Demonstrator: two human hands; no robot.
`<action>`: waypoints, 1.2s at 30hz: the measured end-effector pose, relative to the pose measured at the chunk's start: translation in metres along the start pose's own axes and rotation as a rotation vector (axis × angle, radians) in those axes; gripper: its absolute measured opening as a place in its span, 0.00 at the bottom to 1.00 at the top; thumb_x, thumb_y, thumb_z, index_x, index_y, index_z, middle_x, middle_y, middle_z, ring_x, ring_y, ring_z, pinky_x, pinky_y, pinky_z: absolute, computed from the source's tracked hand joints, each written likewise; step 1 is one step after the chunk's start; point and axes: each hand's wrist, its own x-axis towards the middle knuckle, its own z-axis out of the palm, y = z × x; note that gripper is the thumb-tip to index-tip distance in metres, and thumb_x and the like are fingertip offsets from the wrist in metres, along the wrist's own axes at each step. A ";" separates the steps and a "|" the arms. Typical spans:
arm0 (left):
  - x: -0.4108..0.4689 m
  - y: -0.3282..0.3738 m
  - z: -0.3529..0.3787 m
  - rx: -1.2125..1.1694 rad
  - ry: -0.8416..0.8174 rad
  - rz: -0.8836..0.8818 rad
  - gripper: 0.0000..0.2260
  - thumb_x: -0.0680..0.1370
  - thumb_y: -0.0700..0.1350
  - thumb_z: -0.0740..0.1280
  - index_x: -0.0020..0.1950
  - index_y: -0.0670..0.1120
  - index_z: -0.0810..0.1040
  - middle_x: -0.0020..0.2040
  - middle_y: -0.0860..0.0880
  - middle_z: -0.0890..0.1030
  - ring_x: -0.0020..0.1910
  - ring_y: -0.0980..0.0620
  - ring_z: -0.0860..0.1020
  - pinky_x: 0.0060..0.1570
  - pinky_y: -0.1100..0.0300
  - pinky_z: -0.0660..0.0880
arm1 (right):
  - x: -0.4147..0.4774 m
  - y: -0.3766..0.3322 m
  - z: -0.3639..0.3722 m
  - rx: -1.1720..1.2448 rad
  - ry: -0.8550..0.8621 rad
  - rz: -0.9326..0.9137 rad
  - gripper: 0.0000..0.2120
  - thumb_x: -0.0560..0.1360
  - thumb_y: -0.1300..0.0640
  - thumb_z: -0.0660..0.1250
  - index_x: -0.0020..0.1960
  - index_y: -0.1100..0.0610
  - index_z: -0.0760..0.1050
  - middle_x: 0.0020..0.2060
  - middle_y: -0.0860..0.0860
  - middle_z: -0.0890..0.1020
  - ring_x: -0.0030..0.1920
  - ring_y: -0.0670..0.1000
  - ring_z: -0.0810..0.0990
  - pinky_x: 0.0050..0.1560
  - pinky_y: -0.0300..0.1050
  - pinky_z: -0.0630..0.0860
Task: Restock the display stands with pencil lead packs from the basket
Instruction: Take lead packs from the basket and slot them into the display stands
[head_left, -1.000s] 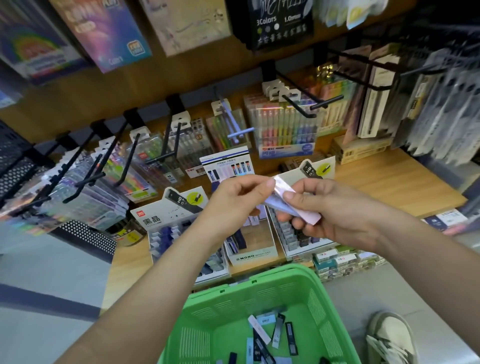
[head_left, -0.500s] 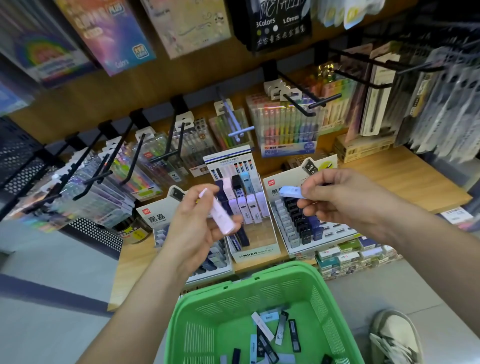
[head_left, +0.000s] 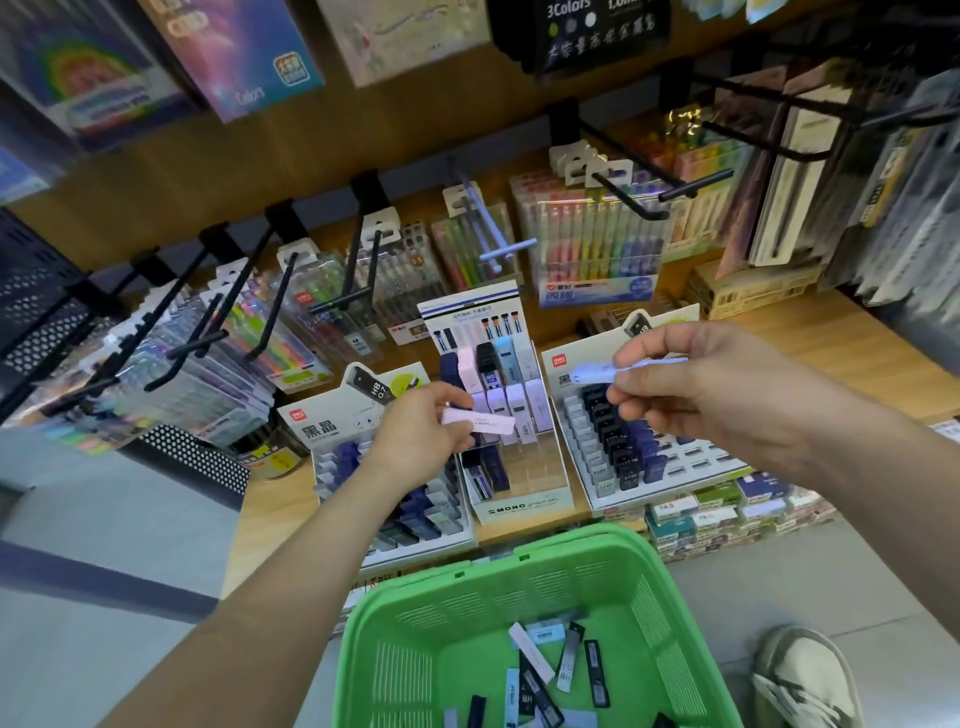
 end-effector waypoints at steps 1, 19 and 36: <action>0.003 0.000 0.001 -0.001 0.020 0.011 0.08 0.76 0.36 0.69 0.47 0.49 0.78 0.44 0.43 0.83 0.37 0.51 0.84 0.44 0.54 0.82 | 0.001 0.000 0.001 0.007 0.006 -0.004 0.05 0.75 0.67 0.70 0.48 0.60 0.78 0.36 0.57 0.85 0.31 0.47 0.82 0.29 0.34 0.76; 0.025 -0.018 0.013 0.414 0.046 0.214 0.07 0.80 0.46 0.62 0.46 0.48 0.79 0.35 0.50 0.81 0.34 0.51 0.78 0.37 0.57 0.74 | 0.022 0.012 0.022 -0.198 0.059 -0.072 0.11 0.79 0.50 0.66 0.40 0.54 0.77 0.23 0.49 0.76 0.22 0.46 0.71 0.24 0.37 0.68; 0.023 -0.031 0.028 0.366 0.231 0.340 0.06 0.75 0.46 0.71 0.50 0.47 0.83 0.41 0.51 0.80 0.38 0.54 0.75 0.40 0.60 0.73 | 0.027 0.011 0.023 -0.192 0.089 -0.050 0.09 0.79 0.52 0.67 0.43 0.56 0.77 0.24 0.49 0.77 0.22 0.46 0.71 0.22 0.35 0.68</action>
